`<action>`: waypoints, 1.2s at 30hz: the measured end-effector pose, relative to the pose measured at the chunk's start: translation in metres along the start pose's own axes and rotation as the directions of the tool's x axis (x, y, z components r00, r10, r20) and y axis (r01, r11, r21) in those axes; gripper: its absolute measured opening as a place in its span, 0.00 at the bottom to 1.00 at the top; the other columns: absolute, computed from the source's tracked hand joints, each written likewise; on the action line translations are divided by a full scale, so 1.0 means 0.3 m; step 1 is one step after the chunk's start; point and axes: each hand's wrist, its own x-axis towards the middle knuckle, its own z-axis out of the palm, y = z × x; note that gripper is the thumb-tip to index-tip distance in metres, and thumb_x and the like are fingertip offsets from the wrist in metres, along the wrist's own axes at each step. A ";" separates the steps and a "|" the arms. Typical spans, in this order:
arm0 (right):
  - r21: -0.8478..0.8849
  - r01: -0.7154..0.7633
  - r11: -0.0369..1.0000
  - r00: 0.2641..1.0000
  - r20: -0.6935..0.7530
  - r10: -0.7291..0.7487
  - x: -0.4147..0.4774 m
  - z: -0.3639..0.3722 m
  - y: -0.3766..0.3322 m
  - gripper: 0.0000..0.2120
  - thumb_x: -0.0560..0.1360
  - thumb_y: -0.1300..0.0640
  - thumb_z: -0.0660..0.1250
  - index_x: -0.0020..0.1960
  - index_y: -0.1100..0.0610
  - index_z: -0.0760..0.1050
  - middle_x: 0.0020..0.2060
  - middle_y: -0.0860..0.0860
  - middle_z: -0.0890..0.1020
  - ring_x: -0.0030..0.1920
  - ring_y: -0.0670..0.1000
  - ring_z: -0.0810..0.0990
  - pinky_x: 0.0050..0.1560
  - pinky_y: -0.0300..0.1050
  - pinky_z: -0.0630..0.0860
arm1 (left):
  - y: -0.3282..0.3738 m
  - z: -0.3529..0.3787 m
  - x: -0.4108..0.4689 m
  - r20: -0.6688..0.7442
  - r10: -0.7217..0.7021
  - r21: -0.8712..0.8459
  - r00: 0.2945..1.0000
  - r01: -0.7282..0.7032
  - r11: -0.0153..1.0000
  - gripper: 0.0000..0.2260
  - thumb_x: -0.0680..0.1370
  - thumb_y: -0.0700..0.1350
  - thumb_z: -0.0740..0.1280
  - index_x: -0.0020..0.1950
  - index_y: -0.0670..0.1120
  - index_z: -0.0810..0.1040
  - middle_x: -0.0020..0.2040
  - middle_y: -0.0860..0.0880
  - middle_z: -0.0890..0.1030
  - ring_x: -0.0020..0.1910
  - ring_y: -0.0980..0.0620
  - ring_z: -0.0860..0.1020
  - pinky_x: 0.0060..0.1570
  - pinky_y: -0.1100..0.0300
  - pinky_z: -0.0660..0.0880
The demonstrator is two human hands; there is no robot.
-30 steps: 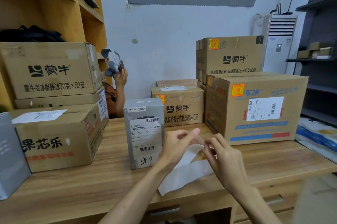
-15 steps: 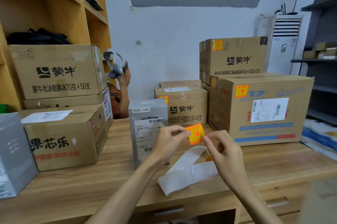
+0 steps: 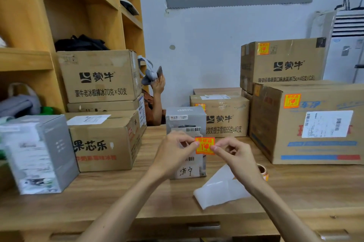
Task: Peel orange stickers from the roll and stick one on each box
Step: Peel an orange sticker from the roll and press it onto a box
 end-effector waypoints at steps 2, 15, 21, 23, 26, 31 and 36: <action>-0.098 0.087 0.991 0.996 -0.001 -0.087 0.029 0.048 -0.003 0.08 0.72 0.57 0.75 0.37 0.48 0.81 0.42 0.46 0.80 0.42 0.46 0.74 0.44 0.45 0.71 | -0.013 -0.036 -0.004 -0.077 -0.012 0.031 0.997 0.015 0.999 0.04 0.75 0.50 0.75 0.45 0.50 0.87 0.43 0.58 0.82 0.47 0.61 0.75 0.45 0.63 0.72; -0.457 0.374 0.807 0.914 0.035 -0.404 0.206 0.204 -0.049 0.05 0.73 0.54 0.74 0.39 0.52 0.80 0.68 0.47 0.76 0.73 0.50 0.67 0.72 0.56 0.60 | -0.084 -0.197 0.108 -0.103 0.114 0.215 0.988 -0.089 0.972 0.07 0.76 0.49 0.74 0.45 0.47 0.87 0.70 0.56 0.76 0.70 0.61 0.68 0.71 0.53 0.67; -0.502 0.354 0.789 0.927 0.077 -0.367 0.261 0.243 -0.012 0.07 0.75 0.53 0.72 0.39 0.51 0.78 0.64 0.48 0.78 0.71 0.50 0.69 0.72 0.57 0.60 | -0.127 -0.196 0.154 -0.104 0.119 0.317 0.988 -0.080 0.945 0.07 0.77 0.50 0.74 0.47 0.47 0.87 0.66 0.53 0.81 0.70 0.58 0.71 0.71 0.47 0.67; -0.496 0.350 0.795 0.928 0.067 -0.367 0.264 0.252 0.000 0.07 0.75 0.53 0.72 0.39 0.52 0.79 0.60 0.47 0.79 0.66 0.51 0.72 0.70 0.53 0.63 | -0.135 -0.190 0.153 -0.097 0.108 0.341 0.989 -0.069 0.938 0.07 0.77 0.50 0.74 0.48 0.47 0.87 0.64 0.53 0.82 0.69 0.57 0.72 0.70 0.46 0.68; -0.486 0.366 0.794 0.917 0.042 -0.397 0.257 0.258 0.014 0.07 0.74 0.54 0.73 0.39 0.53 0.78 0.57 0.47 0.79 0.63 0.50 0.74 0.68 0.51 0.64 | -0.140 -0.181 0.153 -0.107 0.135 0.373 0.985 -0.086 0.924 0.07 0.77 0.50 0.74 0.46 0.47 0.88 0.61 0.54 0.83 0.65 0.57 0.75 0.65 0.48 0.71; -0.493 0.368 0.788 0.908 0.010 -0.418 0.256 0.265 0.027 0.07 0.73 0.56 0.74 0.38 0.54 0.78 0.56 0.48 0.79 0.61 0.50 0.75 0.66 0.45 0.62 | -0.134 -0.171 0.165 -0.119 0.135 0.409 0.984 -0.075 0.909 0.07 0.76 0.51 0.74 0.45 0.48 0.88 0.58 0.54 0.82 0.59 0.57 0.76 0.60 0.52 0.73; -0.518 0.354 0.779 0.901 -0.034 -0.433 0.256 0.285 0.031 0.07 0.72 0.57 0.73 0.37 0.55 0.78 0.55 0.49 0.78 0.60 0.51 0.75 0.67 0.46 0.61 | -0.124 -0.167 0.175 -0.128 0.143 0.426 0.981 -0.076 0.902 0.07 0.76 0.48 0.75 0.45 0.45 0.88 0.57 0.52 0.82 0.57 0.55 0.77 0.59 0.54 0.74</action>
